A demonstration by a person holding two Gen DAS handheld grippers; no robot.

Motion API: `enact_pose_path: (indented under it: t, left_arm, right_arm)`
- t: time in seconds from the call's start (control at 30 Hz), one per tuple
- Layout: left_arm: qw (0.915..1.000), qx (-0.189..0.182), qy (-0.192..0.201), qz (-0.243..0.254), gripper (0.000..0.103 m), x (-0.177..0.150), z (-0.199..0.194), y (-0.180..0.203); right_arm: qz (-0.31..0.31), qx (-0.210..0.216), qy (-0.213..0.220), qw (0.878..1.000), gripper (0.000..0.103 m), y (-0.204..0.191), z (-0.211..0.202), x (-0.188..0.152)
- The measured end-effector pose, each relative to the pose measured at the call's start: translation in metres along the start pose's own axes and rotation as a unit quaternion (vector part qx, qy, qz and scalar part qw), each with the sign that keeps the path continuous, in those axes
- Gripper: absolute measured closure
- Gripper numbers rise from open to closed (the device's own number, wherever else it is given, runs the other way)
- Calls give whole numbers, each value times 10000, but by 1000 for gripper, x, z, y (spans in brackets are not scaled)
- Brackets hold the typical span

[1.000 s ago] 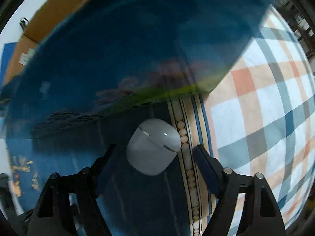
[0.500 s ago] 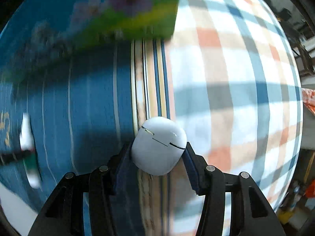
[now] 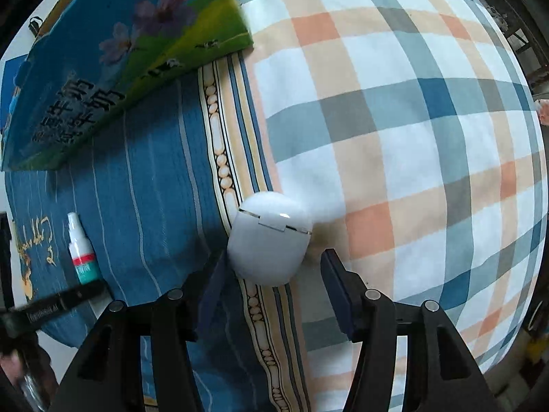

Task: Organize rigid objects
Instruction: 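Lift the spray bottle and earbud case up toward the box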

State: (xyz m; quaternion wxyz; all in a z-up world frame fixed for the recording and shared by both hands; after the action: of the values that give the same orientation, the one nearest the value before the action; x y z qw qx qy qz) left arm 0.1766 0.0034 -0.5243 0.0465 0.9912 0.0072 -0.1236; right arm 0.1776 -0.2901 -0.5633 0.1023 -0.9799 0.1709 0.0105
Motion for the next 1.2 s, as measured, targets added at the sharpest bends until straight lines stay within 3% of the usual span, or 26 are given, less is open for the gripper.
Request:
enact_pose_path:
  t: [0.17, 0.27, 0.37, 0.5, 0.77, 0.8, 0.87, 1.03, 1.2]
  left_arm:
    - [9988, -62, -48, -479, 67, 16, 11, -11]
    - [9990, 213, 189, -332, 69, 21, 7, -13]
    - [9984, 432, 309, -178, 73, 21, 6, -7]
    - [9980, 425, 444, -152, 73, 11, 4, 1]
    - [9930, 301, 1130, 192, 73, -12, -37, 32]
    - [9920, 257, 1218, 227, 73, -15, -44, 34]
    - [9899, 191, 1377, 278, 73, -19, -56, 38]
    - [9850, 48, 1682, 376, 73, -23, -85, 47]
    - [9777, -223, 2042, 437, 73, -19, -138, 67]
  right_arm:
    - [129, -127, -159, 9997, 43, -6, 4, 13]
    - [54, -316, -193, 9993, 44, -5, 8, 17]
    - [-251, -759, -148, 9967, 52, -17, 13, 11]
    - [-773, -1185, -61, 9899, 53, -37, 13, 10]
    - [-965, -949, 230, 9905, 54, -56, -5, -16]
    - [-972, -896, 300, 9908, 54, -54, -3, -34]
    - [-1035, -820, 429, 9903, 54, -61, -14, -30]
    - [-1142, -589, 668, 9895, 54, -66, -49, -36]
    - [-1184, -301, 973, 9877, 54, -75, -102, -41]
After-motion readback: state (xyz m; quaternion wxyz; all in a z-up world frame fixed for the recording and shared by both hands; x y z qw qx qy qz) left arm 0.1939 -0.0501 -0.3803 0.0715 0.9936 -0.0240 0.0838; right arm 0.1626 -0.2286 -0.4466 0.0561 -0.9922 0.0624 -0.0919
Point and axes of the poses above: each gripper's, at about its wrist camera, not at the fingertips, and z roughly the way its jaws point, y to its right, x to its top, the point moved 9 cm from there along z, roughly the way its jaws point, and after that the axes turned 2 degrees about y, right-handed, at the moved point
